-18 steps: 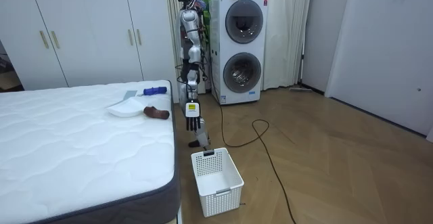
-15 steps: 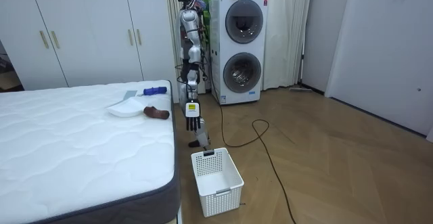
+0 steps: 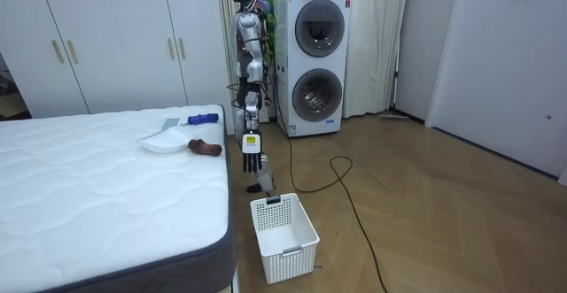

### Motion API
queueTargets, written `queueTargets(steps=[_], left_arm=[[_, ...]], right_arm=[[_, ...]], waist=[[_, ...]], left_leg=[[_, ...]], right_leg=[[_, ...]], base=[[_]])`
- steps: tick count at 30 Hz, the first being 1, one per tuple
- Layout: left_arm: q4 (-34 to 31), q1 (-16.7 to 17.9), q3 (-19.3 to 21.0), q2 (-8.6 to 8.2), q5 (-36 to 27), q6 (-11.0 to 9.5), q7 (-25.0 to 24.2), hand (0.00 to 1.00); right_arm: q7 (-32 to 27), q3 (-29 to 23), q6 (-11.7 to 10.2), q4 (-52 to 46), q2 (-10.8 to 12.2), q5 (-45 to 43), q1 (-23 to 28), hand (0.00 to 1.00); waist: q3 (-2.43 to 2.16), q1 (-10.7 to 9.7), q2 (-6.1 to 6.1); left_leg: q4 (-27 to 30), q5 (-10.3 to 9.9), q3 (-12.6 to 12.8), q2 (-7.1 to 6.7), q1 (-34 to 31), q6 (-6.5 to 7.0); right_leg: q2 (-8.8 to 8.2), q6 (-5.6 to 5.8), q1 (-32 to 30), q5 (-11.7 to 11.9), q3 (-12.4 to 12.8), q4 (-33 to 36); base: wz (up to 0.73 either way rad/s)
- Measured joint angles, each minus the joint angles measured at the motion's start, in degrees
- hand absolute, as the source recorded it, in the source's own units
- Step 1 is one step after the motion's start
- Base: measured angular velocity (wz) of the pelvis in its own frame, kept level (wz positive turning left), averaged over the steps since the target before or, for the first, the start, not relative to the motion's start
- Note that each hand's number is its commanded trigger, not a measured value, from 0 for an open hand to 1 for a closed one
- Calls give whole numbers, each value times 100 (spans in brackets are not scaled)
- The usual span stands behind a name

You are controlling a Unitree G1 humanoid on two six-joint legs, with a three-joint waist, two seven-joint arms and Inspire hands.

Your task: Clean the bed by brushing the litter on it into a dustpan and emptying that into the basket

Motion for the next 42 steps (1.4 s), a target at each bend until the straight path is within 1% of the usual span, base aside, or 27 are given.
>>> queueTargets(steps=[2,3,5,6,8,10,14,16,18,20,21,22,23,24,25,26,27,28,29,30,31,32,34,35,39,42], left_arm=[[-55,-1,95,-4,-2,-106,171,0],[-87,-2,143,-5,-3,-130,207,0],[-158,-22,281,-4,-11,-275,405,0],[-189,-26,326,-4,-10,-309,440,0],[-337,-50,457,-7,-7,-479,655,0],[-419,-72,532,-11,-9,-553,823,0],[-569,-54,558,-17,-11,-559,1081,0],[-688,-41,550,-17,-11,-557,1148,0],[-793,-39,511,-15,-10,-557,1162,0],[-952,-36,319,-4,-10,-555,1214,0],[-1006,-27,287,-3,-10,-550,1227,0],[-1238,44,234,5,-10,-547,1243,0],[-1586,169,186,12,-8,-586,1298,0],[-1795,209,150,23,-3,-665,1366,0],[-2167,203,83,72,-3,-914,1527,0],[-2455,106,-25,134,1,-1185,1696,0],[-2537,28,-58,154,8,-1336,1772,0],[-2577,-84,-137,174,102,-1592,1911,0],[-2617,-195,-168,164,246,-1718,1979,0],[-2662,-250,-189,163,289,-1746,2003,0],[-2679,-250,-220,162,406,-1816,2053,0],[-2678,-253,-260,147,473,-1826,2078,0],[-2675,-256,-341,99,509,-1826,2102,0],[-2660,-254,-413,84,517,-1826,2101,0],[-2529,-256,-584,85,512,-1825,2090,0],[-2389,-267,-747,100,497,-1825,2073,0]], right_arm=[[-62,-3,-74,20,0,120,3,0],[-73,-5,-87,24,0,132,7,0],[-104,-3,-181,24,0,145,15,0],[-107,-3,-200,24,0,142,15,0],[-125,-4,-308,21,0,101,58,0],[-141,-4,-338,18,0,97,65,0],[-197,-3,-503,5,-17,116,100,0],[-196,4,-521,-96,-29,115,127,0],[-191,4,-599,-159,-65,113,121,0],[-190,6,-787,-170,-107,123,73,0],[-191,7,-822,-171,-111,121,68,0],[-198,9,-904,-155,-113,124,66,0],[-200,10,-934,-140,-128,153,76,0],[-200,10,-936,-137,-133,164,79,0],[-201,10,-947,-137,-135,170,70,0],[-205,14,-960,-141,-144,166,61,0],[-205,13,-975,-141,-154,165,60,0],[-206,10,-997,-143,-179,158,74,0],[-208,4,-998,-160,-197,155,79,0],[-209,3,-997,-160,-197,155,81,0],[-209,3,-997,-172,-197,154,101,0],[-209,-1,-996,-186,-198,142,135,0],[-195,-1,-970,-188,-195,143,165,0],[-184,0,-937,-196,-183,144,162,0],[-183,5,-934,-230,-151,154,116,0],[-184,63,-954,-319,-128,488,49,0]], waist=[[6,0,-7],[18,0,-25],[13,3,-1],[16,2,-3],[17,-6,-6],[16,-9,3],[18,-5,27],[18,-10,29],[15,-16,25],[28,-26,32],[29,-29,34],[36,-43,25],[47,-43,23],[47,-35,23],[47,-27,21],[47,-26,24],[46,-23,24],[6,-21,59],[-4,-73,65],[-4,-93,66],[-31,-139,62],[-35,-180,70],[-42,-192,77],[-35,-189,67],[-27,-179,-24],[-24,-213,-55]], left_leg=[[1,0,0,0,0,0],[1,0,0,0,0,0],[-2,0,2,-2,-2,0],[-3,0,1,-3,-1,0],[-4,0,-7,-3,-15,0],[-3,0,-16,-4,-34,0],[7,1,-64,-5,-64,1],[35,3,-115,-9,-117,4],[102,7,-152,-17,-190,9],[182,9,-216,-29,-271,11],[196,11,-238,-32,-292,14],[220,21,-287,-38,-327,24],[220,30,-300,-40,-326,30],[219,34,-306,-40,-325,27],[207,45,-323,-40,-326,19],[186,51,-312,-40,-323,10],[157,52,-301,-39,-323,8],[113,52,-286,-42,-299,8],[76,57,-260,-46,-243,4],[73,72,-228,-45,-206,-2],[65,86,-149,-32,-161,-6],[19,87,-106,-25,-97,-8],[-14,88,-55,-18,-32,-10],[-21,88,-31,-17,-18,-10],[-21,89,3,-25,-33,-9],[-18,89,8,-29,-109,-8]], right_leg=[[-3,0,1,0,15,-3],[-3,0,1,0,15,-4],[9,0,-2,0,22,-12],[11,0,-2,0,22,-14],[13,0,-12,0,-2,-15],[11,0,-25,0,-15,-13],[5,0,-50,1,-44,-12],[-10,0,-71,0,-105,-10],[-27,0,-119,1,-116,-4],[-47,0,-128,1,-155,-13],[-58,0,-132,1,-168,-12],[-99,0,-142,0,-229,-13],[-108,1,-155,0,-285,-11],[-109,1,-153,-1,-284,-7],[-106,1,-154,-1,-281,-5],[-100,0,-153,-1,-279,0],[-96,0,-145,-1,-275,5],[-73,0,-116,-1,-268,3],[-49,-4,-103,2,-225,5],[-38,-9,-93,5,-182,5],[-15,-14,-91,8,-94,4],[-1,-15,-67,9,-67,3],[4,-15,-66,9,-37,3],[3,-15,-78,9,-18,4],[-17,-14,-126,9,-6,13],[-25,-11,-135,11,-28,6]], base=[[0],[0],[0],[0],[0],[2],[6],[15],[17],[17],[25],[24],[21],[9],[-3],[-7],[-13],[-16],[-22],[-32],[-35],[-30],[-16],[-11],[-4],[2]])
